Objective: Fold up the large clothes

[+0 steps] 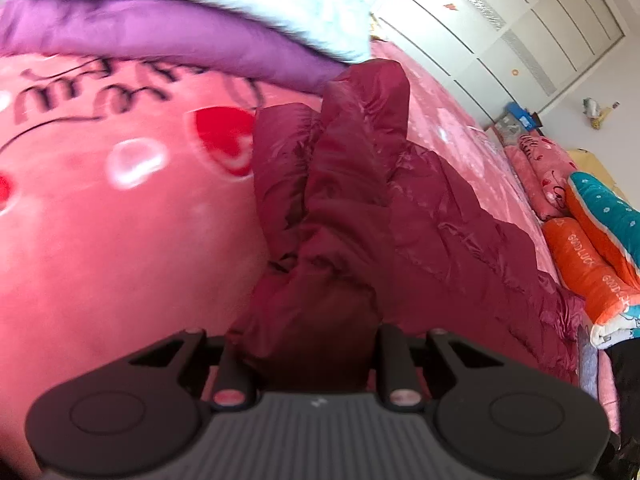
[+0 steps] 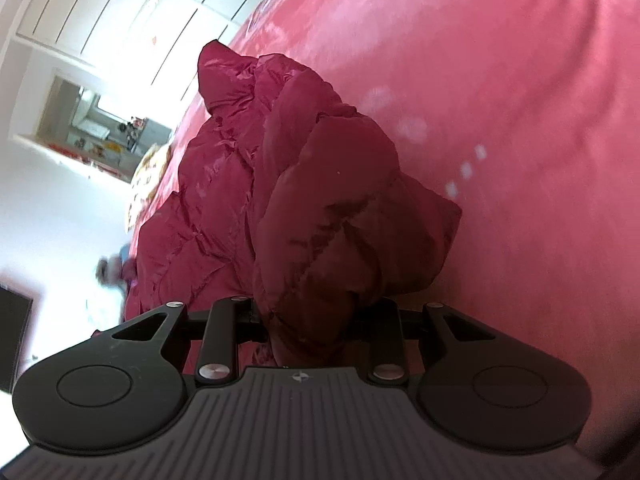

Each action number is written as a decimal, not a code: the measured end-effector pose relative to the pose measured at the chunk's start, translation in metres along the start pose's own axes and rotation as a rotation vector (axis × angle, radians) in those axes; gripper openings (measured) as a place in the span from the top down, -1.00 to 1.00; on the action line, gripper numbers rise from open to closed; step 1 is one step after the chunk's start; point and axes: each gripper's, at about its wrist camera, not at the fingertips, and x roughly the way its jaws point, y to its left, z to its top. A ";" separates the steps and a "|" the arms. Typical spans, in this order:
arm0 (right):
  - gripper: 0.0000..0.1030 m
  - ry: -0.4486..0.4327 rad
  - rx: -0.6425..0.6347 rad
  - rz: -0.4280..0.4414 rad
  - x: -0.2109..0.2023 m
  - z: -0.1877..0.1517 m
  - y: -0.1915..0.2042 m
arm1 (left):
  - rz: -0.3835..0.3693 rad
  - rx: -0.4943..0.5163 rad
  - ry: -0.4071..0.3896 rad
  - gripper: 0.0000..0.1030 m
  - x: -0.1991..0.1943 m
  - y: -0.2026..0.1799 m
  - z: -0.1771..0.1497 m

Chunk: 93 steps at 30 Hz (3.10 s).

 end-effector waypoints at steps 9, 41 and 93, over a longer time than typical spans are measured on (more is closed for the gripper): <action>-0.13 0.105 0.037 -0.008 0.004 -0.010 -0.009 | 0.020 -0.082 -0.010 0.31 -0.036 0.047 -0.027; -1.00 -0.236 -0.627 -0.136 -0.024 -0.042 0.074 | 0.003 0.591 -0.366 -0.81 -0.061 -0.072 -0.058; -1.00 -0.153 -0.715 -0.424 0.196 0.042 0.090 | 0.085 0.343 -0.285 -0.96 0.103 -0.012 0.065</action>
